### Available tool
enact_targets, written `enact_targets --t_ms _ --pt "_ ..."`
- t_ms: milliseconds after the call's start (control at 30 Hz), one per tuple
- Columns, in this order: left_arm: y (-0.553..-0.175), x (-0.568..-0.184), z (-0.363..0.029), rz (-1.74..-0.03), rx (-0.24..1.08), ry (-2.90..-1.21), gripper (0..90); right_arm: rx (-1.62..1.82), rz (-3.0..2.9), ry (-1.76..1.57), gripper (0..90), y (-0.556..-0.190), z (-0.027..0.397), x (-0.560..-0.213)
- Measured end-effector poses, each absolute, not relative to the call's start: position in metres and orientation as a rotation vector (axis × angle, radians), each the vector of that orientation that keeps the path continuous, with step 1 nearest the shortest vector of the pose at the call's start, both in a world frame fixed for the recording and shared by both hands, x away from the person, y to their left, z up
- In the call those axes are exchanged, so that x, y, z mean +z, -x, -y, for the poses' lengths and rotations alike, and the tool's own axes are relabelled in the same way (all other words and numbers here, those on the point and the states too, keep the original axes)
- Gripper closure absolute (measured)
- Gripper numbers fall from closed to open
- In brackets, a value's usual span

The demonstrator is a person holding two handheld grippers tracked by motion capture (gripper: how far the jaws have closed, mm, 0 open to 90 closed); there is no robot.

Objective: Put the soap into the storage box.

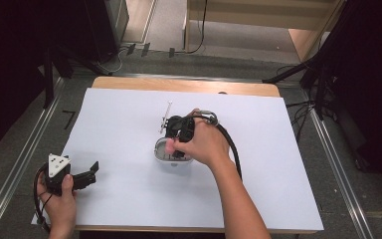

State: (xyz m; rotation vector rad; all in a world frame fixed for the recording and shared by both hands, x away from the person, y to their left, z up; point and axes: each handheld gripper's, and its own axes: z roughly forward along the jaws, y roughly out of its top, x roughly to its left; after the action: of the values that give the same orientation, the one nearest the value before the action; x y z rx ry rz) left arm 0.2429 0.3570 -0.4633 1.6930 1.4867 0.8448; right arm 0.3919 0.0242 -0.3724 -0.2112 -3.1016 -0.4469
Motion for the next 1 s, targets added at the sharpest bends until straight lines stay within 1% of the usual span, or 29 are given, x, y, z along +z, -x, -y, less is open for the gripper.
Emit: enact_targets --t_ms 1000 --pt "-0.243 -0.463 -0.358 -1.489 0.836 -1.686 0.1 -0.387 3.11 0.148 38.7 -0.395 -0.038 -0.385"
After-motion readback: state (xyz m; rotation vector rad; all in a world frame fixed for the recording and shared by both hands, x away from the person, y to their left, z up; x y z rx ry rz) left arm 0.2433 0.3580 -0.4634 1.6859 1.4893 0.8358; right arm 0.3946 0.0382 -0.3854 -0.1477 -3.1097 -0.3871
